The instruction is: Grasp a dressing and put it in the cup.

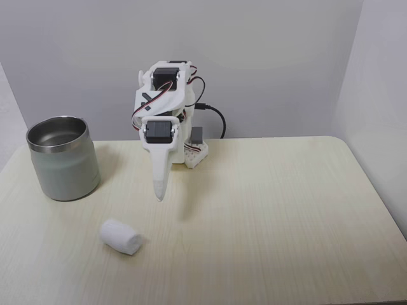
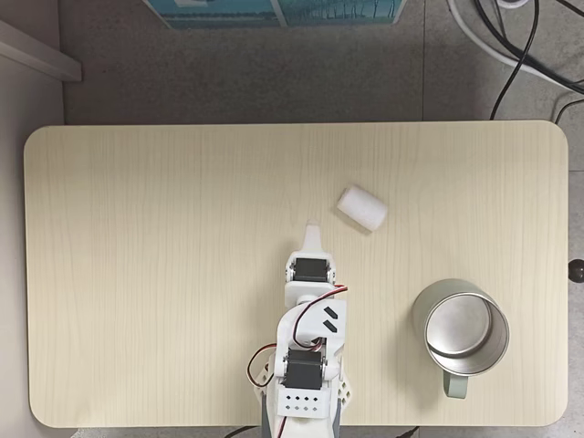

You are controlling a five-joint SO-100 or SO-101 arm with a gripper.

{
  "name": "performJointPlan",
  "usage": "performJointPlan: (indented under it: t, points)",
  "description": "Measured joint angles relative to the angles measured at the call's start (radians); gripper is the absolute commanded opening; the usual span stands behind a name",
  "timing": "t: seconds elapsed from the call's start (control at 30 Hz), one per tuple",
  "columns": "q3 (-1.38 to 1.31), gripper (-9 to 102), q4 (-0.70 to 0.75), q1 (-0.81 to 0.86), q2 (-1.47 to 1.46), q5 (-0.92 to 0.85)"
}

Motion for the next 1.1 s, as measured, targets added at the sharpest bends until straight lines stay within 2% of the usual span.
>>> performJointPlan:
  t: [0.9, 1.1]
  points:
    - [-0.005, 0, -0.012, 0.032, 0.0, 0.025]
    - [0.103, 0, 0.063, 0.075, 0.0, 0.021]
